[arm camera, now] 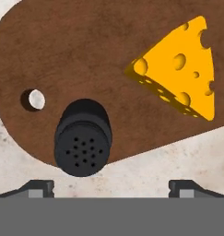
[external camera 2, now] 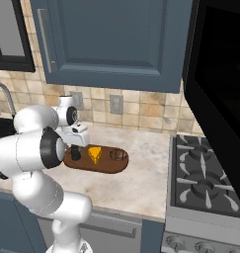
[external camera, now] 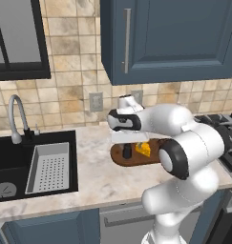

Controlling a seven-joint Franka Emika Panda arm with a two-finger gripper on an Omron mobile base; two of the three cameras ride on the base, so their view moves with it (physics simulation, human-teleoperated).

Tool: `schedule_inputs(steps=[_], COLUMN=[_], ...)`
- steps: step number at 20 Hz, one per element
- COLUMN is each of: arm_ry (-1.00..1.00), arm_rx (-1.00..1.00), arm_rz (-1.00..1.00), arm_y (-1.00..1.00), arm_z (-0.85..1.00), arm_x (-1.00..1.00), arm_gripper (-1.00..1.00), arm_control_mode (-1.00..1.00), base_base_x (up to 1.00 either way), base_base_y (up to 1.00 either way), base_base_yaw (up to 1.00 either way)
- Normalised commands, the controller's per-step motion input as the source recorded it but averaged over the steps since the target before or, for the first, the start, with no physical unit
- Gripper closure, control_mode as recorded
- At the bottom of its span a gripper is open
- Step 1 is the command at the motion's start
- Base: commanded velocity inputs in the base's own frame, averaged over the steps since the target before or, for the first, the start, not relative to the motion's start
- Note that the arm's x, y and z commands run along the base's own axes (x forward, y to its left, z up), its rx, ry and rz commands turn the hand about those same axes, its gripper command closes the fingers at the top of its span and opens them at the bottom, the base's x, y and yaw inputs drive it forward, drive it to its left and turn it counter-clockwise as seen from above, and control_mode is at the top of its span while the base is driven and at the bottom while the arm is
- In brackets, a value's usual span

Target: Retrieve the reheated potato from the microwave, then place the potato, cheese, and condiment on the cutting board.

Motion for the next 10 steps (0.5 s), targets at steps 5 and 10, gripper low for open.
schedule_inputs(steps=[5,10], arm_ry=[0.00,0.00], arm_rx=[0.00,0.00], arm_rz=[0.00,0.00], arm_y=[0.00,0.00], arm_z=[0.00,0.01], arm_x=[-0.47,-0.52], arm_gripper=[-1.00,-1.00], arm_control_mode=[-1.00,-1.00], base_base_x=[0.00,0.00], base_base_y=[0.00,0.00], base_base_yaw=[0.00,0.00])
